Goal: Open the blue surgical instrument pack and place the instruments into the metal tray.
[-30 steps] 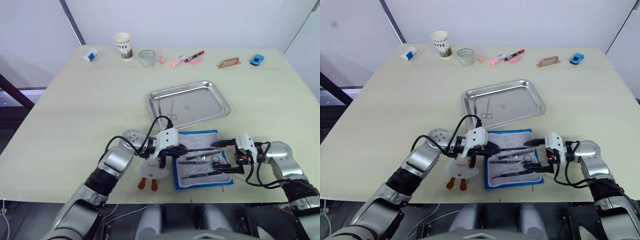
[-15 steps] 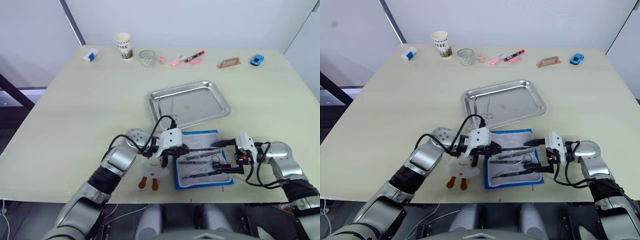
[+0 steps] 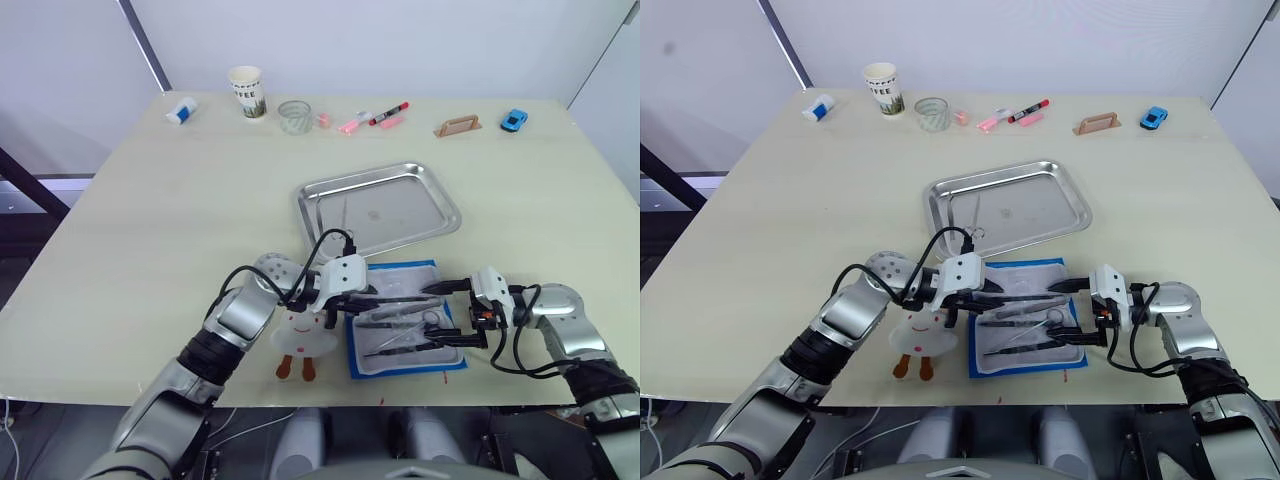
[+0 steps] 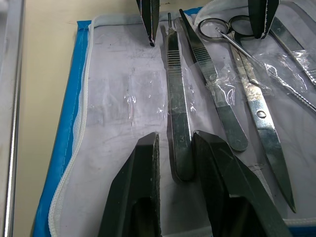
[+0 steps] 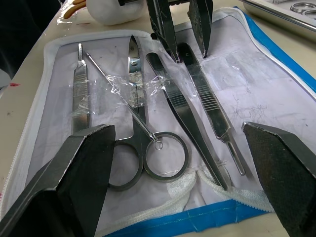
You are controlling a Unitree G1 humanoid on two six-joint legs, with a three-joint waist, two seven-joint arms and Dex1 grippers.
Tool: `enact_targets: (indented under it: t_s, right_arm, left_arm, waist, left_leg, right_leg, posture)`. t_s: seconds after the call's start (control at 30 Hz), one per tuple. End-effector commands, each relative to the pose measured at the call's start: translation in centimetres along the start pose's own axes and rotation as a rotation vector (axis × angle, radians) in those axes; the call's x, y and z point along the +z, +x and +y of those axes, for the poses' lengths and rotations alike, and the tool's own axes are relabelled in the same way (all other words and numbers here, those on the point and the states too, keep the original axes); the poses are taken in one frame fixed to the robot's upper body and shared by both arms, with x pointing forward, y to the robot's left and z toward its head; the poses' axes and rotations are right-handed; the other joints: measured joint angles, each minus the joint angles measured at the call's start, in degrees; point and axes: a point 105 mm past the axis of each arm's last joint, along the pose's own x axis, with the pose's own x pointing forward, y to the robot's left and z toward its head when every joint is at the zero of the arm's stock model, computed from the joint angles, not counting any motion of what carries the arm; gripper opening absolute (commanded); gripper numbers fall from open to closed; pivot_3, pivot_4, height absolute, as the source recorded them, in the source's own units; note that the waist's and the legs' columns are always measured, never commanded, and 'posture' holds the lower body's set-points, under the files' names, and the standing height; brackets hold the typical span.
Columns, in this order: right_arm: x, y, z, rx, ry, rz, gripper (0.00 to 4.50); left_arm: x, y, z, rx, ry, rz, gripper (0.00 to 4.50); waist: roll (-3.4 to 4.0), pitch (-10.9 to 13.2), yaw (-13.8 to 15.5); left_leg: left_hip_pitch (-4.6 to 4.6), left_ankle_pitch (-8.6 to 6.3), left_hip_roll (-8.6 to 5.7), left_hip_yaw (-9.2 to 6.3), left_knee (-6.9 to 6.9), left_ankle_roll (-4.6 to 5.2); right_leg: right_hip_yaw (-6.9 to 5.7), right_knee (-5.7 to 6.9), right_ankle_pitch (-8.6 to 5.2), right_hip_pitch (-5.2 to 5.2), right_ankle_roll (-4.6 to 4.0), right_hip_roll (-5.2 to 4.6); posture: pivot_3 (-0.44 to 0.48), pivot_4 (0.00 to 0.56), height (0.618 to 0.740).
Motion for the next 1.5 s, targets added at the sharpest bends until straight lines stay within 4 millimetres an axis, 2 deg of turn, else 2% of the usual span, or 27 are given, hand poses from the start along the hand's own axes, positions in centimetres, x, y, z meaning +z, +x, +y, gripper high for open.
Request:
enact_targets:
  t_s: [0.03,0.13,0.33,0.77,0.97,1.27,1.5]
  right_arm:
    - [-1.8,0.1,0.8,0.007,0.072,0.05,4.5]
    - [-1.8,0.2,0.8,0.007,0.072,0.05,4.5]
    - [-1.8,0.1,0.8,0.005,0.074,0.053,4.5]
    - [-2.3,0.3,0.7,0.007,0.094,0.079,4.5]
    - [-2.4,0.4,0.7,0.012,0.093,0.083,4.5]
    - [-2.5,0.3,0.7,0.024,0.093,0.089,4.5]
    - [-2.5,0.4,0.6,0.038,0.092,0.09,4.5]
  left_arm:
    - [-1.2,0.4,-0.9,-0.038,-0.022,0.05,0.95]
    - [-1.2,0.4,-1.0,-0.047,-0.023,0.054,0.03]
    - [-0.8,0.0,-0.6,-0.04,-0.016,0.046,0.03]
    - [1.6,-3.0,0.1,-0.039,-0.003,0.048,0.03]
    - [1.1,-4.6,0.0,-0.033,-0.009,0.076,0.03]
    - [-0.6,-8.5,-0.3,0.006,-0.055,0.124,0.03]
    - [-0.7,-10.5,-0.6,0.036,-0.078,0.099,0.03]
  waist:
    - [0.0,0.0,0.0]
    - [0.0,-0.01,0.0]
    - [0.0,-0.01,-0.01]
    - [0.0,0.0,-0.3]
    - [0.0,0.01,-0.41]
    - [-0.01,0.01,-0.38]
    - [-0.01,0.01,-0.45]
  left_leg:
    - [0.0,0.0,0.0,0.0,0.0,0.0]
    - [0.0,0.0,0.0,0.01,0.0,0.0]
    - [0.01,0.0,0.0,0.0,0.0,0.0]
    - [-0.01,0.0,0.01,-0.01,-0.01,0.0]
    - [-0.01,0.0,0.03,-0.02,-0.01,0.0]
    - [0.0,0.0,0.06,0.0,-0.02,0.0]
    - [0.01,0.0,0.07,0.01,-0.02,0.0]
  right_leg:
    - [0.0,0.0,0.0,0.0,0.0,0.0]
    - [0.0,0.0,0.0,0.0,0.0,0.0]
    - [0.0,0.0,0.0,0.0,0.0,0.0]
    - [0.0,0.01,0.0,-0.01,0.0,0.02]
    - [-0.01,0.01,-0.01,-0.02,-0.01,0.04]
    - [0.0,0.01,-0.01,-0.04,-0.02,0.04]
    - [0.0,0.01,-0.01,-0.05,-0.02,0.04]
  posture:
    - [0.0,0.15,0.74]
    - [0.0,0.15,0.74]
    - [0.0,0.15,0.74]
    - [0.0,0.15,0.74]
    - [0.0,0.15,0.74]
    - [0.0,0.15,0.74]
    - [0.0,0.15,0.74]
